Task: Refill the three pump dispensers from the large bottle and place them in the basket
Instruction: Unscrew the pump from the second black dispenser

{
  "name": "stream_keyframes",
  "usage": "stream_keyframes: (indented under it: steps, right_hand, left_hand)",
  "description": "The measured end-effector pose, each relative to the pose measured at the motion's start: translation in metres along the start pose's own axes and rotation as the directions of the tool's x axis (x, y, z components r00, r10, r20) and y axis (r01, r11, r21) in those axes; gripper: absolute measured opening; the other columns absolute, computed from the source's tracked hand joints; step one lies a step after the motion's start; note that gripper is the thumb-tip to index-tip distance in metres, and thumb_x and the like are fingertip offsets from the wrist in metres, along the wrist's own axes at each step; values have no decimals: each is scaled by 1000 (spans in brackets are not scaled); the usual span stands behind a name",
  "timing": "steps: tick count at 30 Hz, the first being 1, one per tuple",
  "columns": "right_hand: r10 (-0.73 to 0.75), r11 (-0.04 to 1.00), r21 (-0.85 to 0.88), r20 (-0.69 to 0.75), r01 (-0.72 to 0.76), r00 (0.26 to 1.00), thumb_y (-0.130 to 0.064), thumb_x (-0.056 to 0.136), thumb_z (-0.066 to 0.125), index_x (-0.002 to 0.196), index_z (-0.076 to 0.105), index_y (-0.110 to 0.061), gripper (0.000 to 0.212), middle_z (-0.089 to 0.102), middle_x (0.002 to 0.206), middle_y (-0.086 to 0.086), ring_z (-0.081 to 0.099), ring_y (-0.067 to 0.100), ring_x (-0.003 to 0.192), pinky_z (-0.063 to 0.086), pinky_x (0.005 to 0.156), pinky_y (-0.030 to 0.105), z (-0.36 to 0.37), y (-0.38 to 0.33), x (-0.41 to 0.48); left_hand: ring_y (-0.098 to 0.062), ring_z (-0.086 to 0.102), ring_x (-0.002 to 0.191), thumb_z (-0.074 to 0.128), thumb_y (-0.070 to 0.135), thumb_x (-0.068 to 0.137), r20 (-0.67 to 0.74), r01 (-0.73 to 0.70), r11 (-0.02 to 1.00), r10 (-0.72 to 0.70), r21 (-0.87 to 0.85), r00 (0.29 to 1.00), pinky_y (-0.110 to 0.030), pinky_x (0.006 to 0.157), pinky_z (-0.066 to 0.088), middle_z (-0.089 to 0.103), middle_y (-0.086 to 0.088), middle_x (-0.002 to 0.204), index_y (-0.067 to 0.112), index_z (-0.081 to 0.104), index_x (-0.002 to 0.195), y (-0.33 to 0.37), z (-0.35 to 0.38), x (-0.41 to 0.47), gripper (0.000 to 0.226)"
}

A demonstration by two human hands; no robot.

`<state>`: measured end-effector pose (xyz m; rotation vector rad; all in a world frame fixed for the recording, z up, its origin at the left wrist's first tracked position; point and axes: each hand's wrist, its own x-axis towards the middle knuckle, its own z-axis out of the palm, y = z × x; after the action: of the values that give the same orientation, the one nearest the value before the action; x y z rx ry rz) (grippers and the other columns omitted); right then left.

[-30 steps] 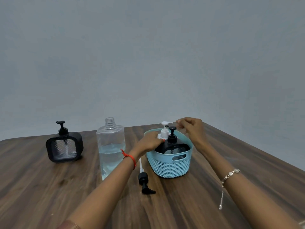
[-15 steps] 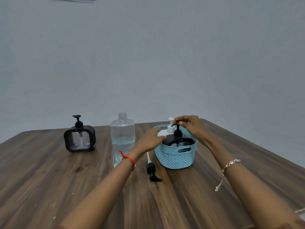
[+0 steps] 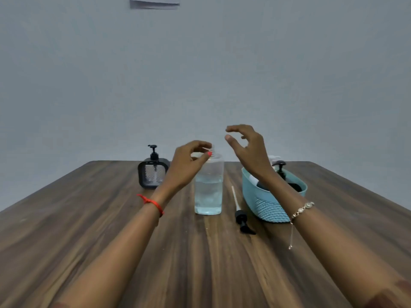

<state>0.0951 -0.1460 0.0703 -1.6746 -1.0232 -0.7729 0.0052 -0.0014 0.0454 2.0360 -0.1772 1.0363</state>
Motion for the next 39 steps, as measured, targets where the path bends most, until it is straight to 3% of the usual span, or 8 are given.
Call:
stream_keyframes:
  steps: [6, 13, 16, 20, 24, 28, 31, 39]
  right_hand:
    - [-101, 994, -16, 177, 105, 979, -19, 92, 54, 113, 59, -3, 27, 60, 119, 10, 53, 20, 115, 36, 95, 20, 81, -53, 11]
    - [177, 984, -84, 340, -158, 923, -17, 96, 43, 126, 44, 1, 35, 43, 133, 14, 41, 26, 124, 36, 97, 35, 165, -48, 4]
    - [338, 941, -117, 380, -318, 861, -12, 92, 46, 123, 41, 1, 34, 41, 130, 17, 41, 30, 120, 35, 90, 32, 193, -30, 2]
    - [483, 872, -141, 408, -469, 775, -8, 88, 49, 131, 31, 1, 47, 36, 135, 18, 42, 31, 120, 36, 89, 31, 222, -2, 3]
    - [575, 805, -119, 395, -581, 716, -14, 88, 53, 134, 29, 2, 54, 41, 135, 19, 44, 32, 120, 38, 86, 33, 246, 26, 5]
    - [641, 724, -30, 400, -689, 655, -16, 82, 56, 125, 39, -4, 48, 50, 125, 14, 50, 29, 115, 41, 81, 32, 267, 45, 9]
    - [661, 679, 33, 405, -733, 631, -16, 76, 57, 118, 48, -11, 43, 57, 120, 8, 53, 25, 113, 47, 89, 36, 284, 58, 11]
    - [649, 697, 101, 334, -710, 684, -6, 89, 53, 114, 51, -7, 25, 57, 121, 12, 53, 26, 113, 43, 87, 29, 288, 54, 6]
  left_hand:
    - [2, 57, 94, 60, 16, 90, -190, 39, 992, -15, 123, 982, -4, 75, 44, 63, 6, 108, 11, 63, 111, -29, -61, -3, 22]
    - [-8, 46, 112, 59, 17, 90, -205, 283, 941, -245, 186, 948, 6, 69, 32, 53, -7, 132, 5, 53, 125, -84, -91, -7, 38]
    - [-15, 42, 125, 57, 22, 91, -134, 358, 908, -336, 218, 932, -7, 82, 28, 44, -6, 140, 4, 42, 135, -108, -94, -4, 49]
    - [-14, 43, 117, 56, 13, 92, -61, 398, 905, -393, 151, 917, -8, 74, 25, 47, 0, 125, 2, 41, 135, -134, -90, 6, 47]
    - [-22, 54, 114, 62, 8, 86, -30, 441, 893, -440, 87, 897, -22, 87, 36, 55, 0, 109, 22, 52, 99, -172, -87, 19, 22]
    - [-18, 51, 107, 66, 6, 83, -50, 487, 873, -486, 19, 873, -26, 87, 37, 51, -2, 109, 22, 44, 100, -204, -84, 29, 32]
    - [-16, 52, 102, 70, 12, 82, -53, 538, 843, -539, -24, 841, -29, 89, 41, 54, -2, 113, 7, 41, 122, -224, -82, 35, 49]
    - [-22, 57, 109, 71, 17, 81, -73, 590, 797, -601, -129, 796, -36, 96, 47, 59, -8, 115, 5, 43, 124, -241, -85, 35, 53]
